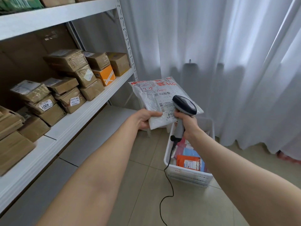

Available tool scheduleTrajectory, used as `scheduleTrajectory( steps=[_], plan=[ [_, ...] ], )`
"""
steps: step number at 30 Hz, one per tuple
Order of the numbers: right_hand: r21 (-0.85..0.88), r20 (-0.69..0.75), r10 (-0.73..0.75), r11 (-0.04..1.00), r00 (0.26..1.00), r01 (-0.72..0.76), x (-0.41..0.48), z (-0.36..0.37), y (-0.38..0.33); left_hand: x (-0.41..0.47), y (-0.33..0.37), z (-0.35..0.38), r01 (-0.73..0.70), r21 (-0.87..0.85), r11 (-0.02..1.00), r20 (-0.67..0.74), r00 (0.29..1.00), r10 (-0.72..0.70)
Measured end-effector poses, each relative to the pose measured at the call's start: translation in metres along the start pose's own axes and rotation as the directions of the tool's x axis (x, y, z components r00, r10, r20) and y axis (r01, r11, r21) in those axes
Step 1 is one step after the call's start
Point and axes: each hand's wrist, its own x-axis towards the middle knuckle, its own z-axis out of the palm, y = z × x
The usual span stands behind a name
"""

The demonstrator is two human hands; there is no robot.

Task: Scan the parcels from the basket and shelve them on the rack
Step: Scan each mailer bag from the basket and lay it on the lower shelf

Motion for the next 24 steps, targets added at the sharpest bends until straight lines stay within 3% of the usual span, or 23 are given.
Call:
scheduleTrajectory(
  steps=[5,13,24],
  plan=[
    [-0.082,0.041,0.01,0.997,0.999,-0.006,-0.004,0.004,-0.003,0.002,-0.001,-0.005,-0.031,0.106,0.994,-0.202,0.978,0.052],
    [-0.244,0.041,0.0,0.97,0.999,0.01,-0.012,-0.002,-0.012,0.013,-0.004,-0.012,-0.189,0.088,0.978,-0.409,0.889,0.208],
    [-0.504,0.13,0.007,0.862,0.991,0.061,-0.03,-0.01,-0.019,0.024,0.0,-0.026,-0.153,0.142,0.978,-0.498,0.843,0.204]
  ],
)
